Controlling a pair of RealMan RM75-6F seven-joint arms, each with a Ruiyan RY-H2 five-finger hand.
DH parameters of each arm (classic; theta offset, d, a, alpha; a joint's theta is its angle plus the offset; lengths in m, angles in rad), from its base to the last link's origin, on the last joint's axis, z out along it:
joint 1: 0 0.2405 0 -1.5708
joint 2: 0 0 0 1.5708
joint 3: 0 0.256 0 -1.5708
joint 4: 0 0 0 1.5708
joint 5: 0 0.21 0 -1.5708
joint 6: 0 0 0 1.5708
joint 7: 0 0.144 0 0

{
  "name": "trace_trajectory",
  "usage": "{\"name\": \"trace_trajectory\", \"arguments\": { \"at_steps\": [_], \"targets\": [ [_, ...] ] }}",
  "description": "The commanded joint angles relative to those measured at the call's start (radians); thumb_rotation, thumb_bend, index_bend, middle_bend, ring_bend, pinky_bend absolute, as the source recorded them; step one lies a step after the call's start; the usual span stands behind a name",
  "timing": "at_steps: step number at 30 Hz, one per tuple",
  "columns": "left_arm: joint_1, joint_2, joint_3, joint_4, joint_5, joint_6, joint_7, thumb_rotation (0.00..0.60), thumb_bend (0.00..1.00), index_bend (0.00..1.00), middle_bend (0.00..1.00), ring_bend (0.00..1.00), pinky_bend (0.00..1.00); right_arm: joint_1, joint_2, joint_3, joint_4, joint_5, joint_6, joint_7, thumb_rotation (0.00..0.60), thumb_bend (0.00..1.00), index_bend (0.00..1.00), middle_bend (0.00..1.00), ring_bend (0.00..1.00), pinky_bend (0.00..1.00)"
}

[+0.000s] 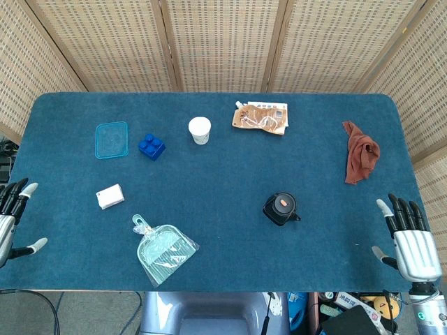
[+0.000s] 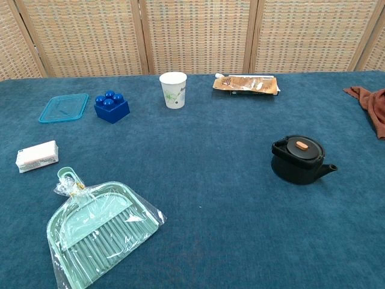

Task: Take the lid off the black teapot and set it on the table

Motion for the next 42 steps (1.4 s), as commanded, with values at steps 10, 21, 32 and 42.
{"name": "trace_trajectory", "arguments": {
  "at_steps": [10,21,32,42],
  "targets": [
    [-0.011,-0.005,-0.013,0.009,-0.031,-0.015,0.0,0.6,0.12,0.0,0.0,0.0,0.0,0.095,0.047,-0.004,-0.054,-0.075,-0.116,0.067,0.6,0.03,0.0,0.0,0.0,0.0],
    [-0.019,-0.004,-0.024,0.014,-0.056,-0.025,-0.008,0.6,0.12,0.0,0.0,0.0,0.0,0.383,0.177,0.026,-0.246,-0.153,-0.48,0.244,0.6,0.63,0.0,0.0,0.0,0.0],
    [-0.028,-0.003,-0.03,0.024,-0.083,-0.047,-0.015,0.6,0.12,0.0,0.0,0.0,0.0,0.633,0.065,0.14,-0.244,0.196,-0.829,0.104,0.6,0.81,0.0,0.0,0.0,0.0],
    [-0.037,-0.012,-0.03,0.026,-0.1,-0.065,0.002,0.6,0.12,0.0,0.0,0.0,0.0,0.786,-0.009,0.111,-0.208,0.538,-0.93,-0.075,0.6,0.81,0.0,0.0,0.0,0.0]
  ]
}}
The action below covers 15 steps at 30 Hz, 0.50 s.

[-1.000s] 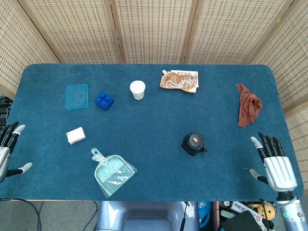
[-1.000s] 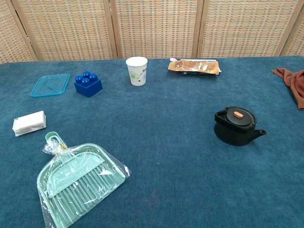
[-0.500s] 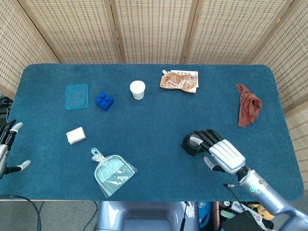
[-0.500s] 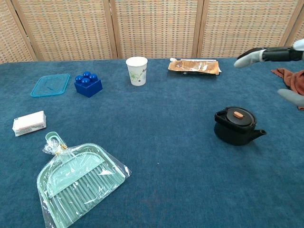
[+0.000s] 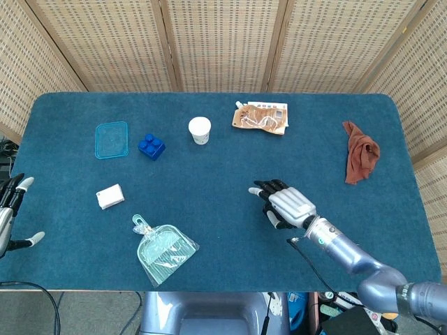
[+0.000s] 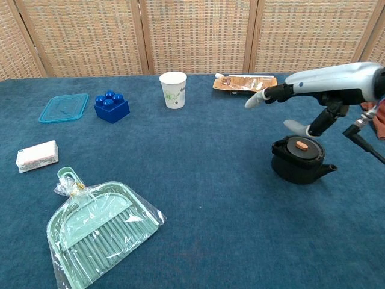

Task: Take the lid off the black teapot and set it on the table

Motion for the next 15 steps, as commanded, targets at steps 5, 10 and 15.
{"name": "trace_trajectory", "arguments": {
  "at_steps": [5,10,15],
  "targets": [
    [-0.005,-0.005,-0.001,0.002,-0.009,-0.008,0.009,0.6,0.12,0.0,0.0,0.0,0.0,0.119,-0.045,-0.045,0.008,0.207,-0.047,-0.116,0.6,0.81,0.0,0.0,0.0,0.0],
    [-0.008,-0.007,-0.001,0.004,-0.013,-0.012,0.012,0.6,0.12,0.0,0.0,0.0,0.0,0.166,-0.059,-0.08,0.013,0.278,-0.045,-0.156,0.6,0.81,0.0,0.0,0.0,0.0],
    [-0.01,-0.008,0.0,0.003,-0.014,-0.016,0.012,0.6,0.12,0.0,0.0,0.0,0.0,0.222,-0.082,-0.139,0.035,0.371,-0.033,-0.22,0.6,0.81,0.0,0.0,0.0,0.0]
  ]
}}
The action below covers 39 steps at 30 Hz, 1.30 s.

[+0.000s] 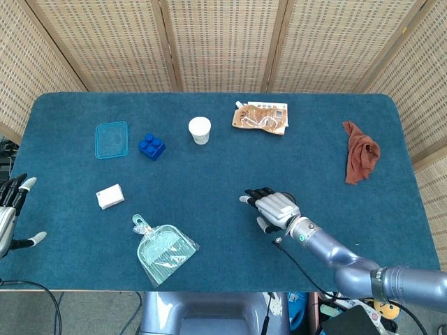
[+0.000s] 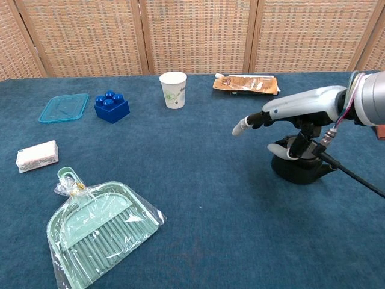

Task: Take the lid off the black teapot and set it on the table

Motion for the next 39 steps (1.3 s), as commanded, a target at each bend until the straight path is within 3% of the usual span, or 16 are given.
{"name": "trace_trajectory", "arguments": {
  "at_steps": [1,9,21,31,39],
  "targets": [
    [0.0,0.0,0.0,0.0,0.0,0.001,0.0,0.6,0.12,0.0,0.0,0.0,0.0,0.051,-0.018,-0.055,0.013,0.092,0.013,-0.055,0.6,0.81,0.0,0.0,0.0,0.0],
    [-0.001,0.0,-0.001,0.001,-0.005,-0.001,-0.004,0.6,0.12,0.0,0.0,0.0,0.0,0.102,-0.005,-0.116,-0.022,0.187,0.032,-0.088,0.6,0.81,0.0,0.03,0.0,0.02],
    [-0.004,-0.003,0.001,-0.001,-0.009,-0.005,0.002,0.6,0.12,0.0,0.0,0.0,0.0,0.075,0.077,-0.204,-0.121,0.079,0.013,-0.076,0.6,0.81,0.0,0.06,0.0,0.09],
    [-0.009,-0.01,0.005,-0.007,-0.016,-0.014,0.025,0.6,0.12,0.0,0.0,0.0,0.0,0.003,0.223,-0.302,-0.229,-0.118,0.017,-0.08,0.6,0.81,0.03,0.09,0.0,0.11],
    [-0.012,-0.016,0.007,-0.011,-0.02,-0.018,0.043,0.6,0.12,0.0,0.0,0.0,0.0,-0.109,0.311,-0.289,-0.285,-0.394,0.11,0.007,0.6,0.8,0.03,0.07,0.01,0.12]
  ]
}}
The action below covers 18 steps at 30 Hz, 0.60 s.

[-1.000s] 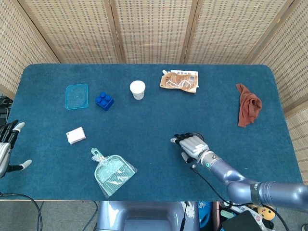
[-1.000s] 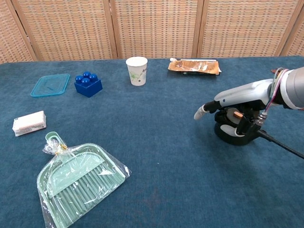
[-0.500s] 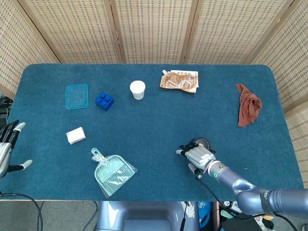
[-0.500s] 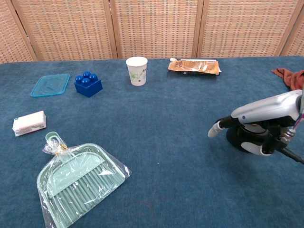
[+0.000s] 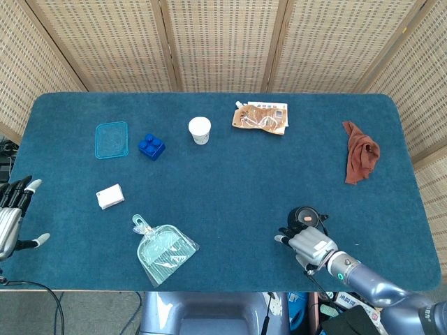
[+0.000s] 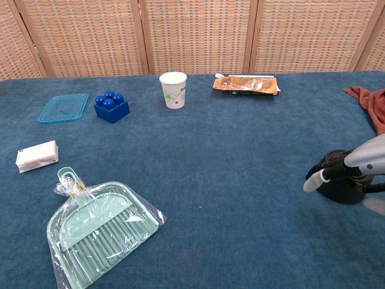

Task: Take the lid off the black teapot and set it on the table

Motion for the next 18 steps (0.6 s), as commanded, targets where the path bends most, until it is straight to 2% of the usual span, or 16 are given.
{"name": "trace_trajectory", "arguments": {
  "at_steps": [1,2,4,6,10,18],
  "targets": [
    [-0.001,-0.002,0.0,-0.001,0.0,-0.001,0.004,0.6,0.12,0.0,0.0,0.0,0.0,-0.083,0.053,0.017,-0.029,-0.183,0.087,0.077,0.6,0.79,0.03,0.06,0.01,0.11],
    [-0.002,-0.002,0.0,-0.001,-0.001,-0.001,0.005,0.6,0.12,0.0,0.0,0.0,0.0,-0.104,0.056,0.028,-0.021,-0.238,0.126,0.1,0.6,0.77,0.03,0.04,0.01,0.11],
    [-0.003,-0.004,0.0,-0.001,-0.002,-0.003,0.009,0.6,0.12,0.0,0.0,0.0,0.0,-0.145,0.055,0.051,0.016,-0.344,0.22,0.141,0.6,0.67,0.04,0.01,0.0,0.09],
    [-0.005,-0.006,0.001,-0.001,-0.002,-0.005,0.013,0.6,0.12,0.0,0.0,0.0,0.0,-0.179,0.044,0.09,0.083,-0.407,0.319,0.196,0.6,0.51,0.08,0.0,0.0,0.08],
    [-0.008,-0.01,0.003,-0.003,-0.001,-0.008,0.023,0.6,0.12,0.0,0.0,0.0,0.0,-0.173,0.019,0.152,0.198,-0.341,0.297,0.291,0.6,0.4,0.18,0.01,0.0,0.07],
    [-0.008,-0.009,0.0,-0.001,-0.011,-0.006,0.022,0.6,0.12,0.0,0.0,0.0,0.0,-0.171,-0.032,0.194,0.289,-0.207,0.206,0.316,0.6,0.38,0.31,0.0,0.0,0.07]
  ]
}}
